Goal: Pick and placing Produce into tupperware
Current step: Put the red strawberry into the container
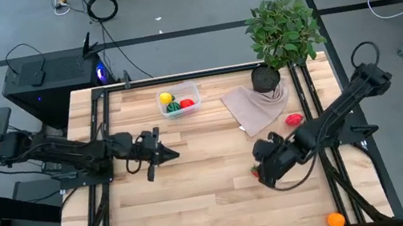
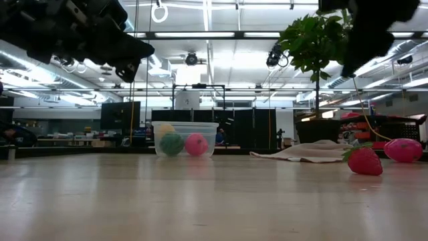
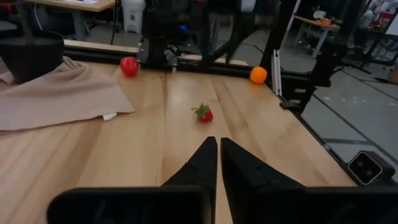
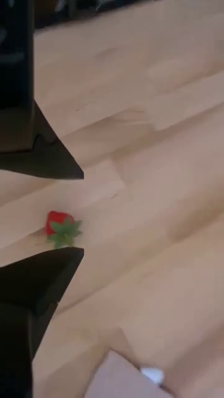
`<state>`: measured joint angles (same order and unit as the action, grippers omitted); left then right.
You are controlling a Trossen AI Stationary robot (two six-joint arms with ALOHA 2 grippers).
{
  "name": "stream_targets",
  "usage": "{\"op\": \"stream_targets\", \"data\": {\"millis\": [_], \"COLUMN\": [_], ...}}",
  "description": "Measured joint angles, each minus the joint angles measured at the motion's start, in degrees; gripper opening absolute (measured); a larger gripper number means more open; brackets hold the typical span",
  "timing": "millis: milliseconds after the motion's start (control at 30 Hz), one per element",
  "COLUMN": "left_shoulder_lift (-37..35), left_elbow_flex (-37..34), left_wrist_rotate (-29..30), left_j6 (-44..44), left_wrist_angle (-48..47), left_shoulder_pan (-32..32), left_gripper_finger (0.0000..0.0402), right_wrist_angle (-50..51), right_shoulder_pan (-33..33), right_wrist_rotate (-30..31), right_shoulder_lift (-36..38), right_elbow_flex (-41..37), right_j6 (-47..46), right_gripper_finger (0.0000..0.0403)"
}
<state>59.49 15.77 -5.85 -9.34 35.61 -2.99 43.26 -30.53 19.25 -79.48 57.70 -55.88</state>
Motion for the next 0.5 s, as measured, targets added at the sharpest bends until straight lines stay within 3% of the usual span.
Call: {"op": "stream_targets", "data": {"millis": [200, 333, 500], "left_shoulder_lift": [-0.8, -1.3, -1.9], "left_elbow_flex": [0.1, 0.1, 0.0], "left_wrist_rotate": [0.0, 0.0, 0.0], "left_j6": [-0.5, -0.5, -0.5], "left_wrist_angle": [0.4, 0.4, 0.4], "left_shoulder_pan": [0.0, 0.0, -0.1], "left_gripper_finger": [0.0009, 0.0014, 0.0026], "right_wrist_angle": [-2.5, -5.2, -4.2], "right_shoulder_pan": [-0.4, 1.0, 3.3], "right_wrist_rotate": [-0.5, -4.4, -4.6], "right_shoulder_lift": [-6.3, -10.7, -14.0], "right_elbow_flex": [-1.2, -1.2, -1.2], "right_j6": [6.6, 10.7, 2.6], "right_gripper_finger": [0.0236, 0.0263, 0.0281]}}
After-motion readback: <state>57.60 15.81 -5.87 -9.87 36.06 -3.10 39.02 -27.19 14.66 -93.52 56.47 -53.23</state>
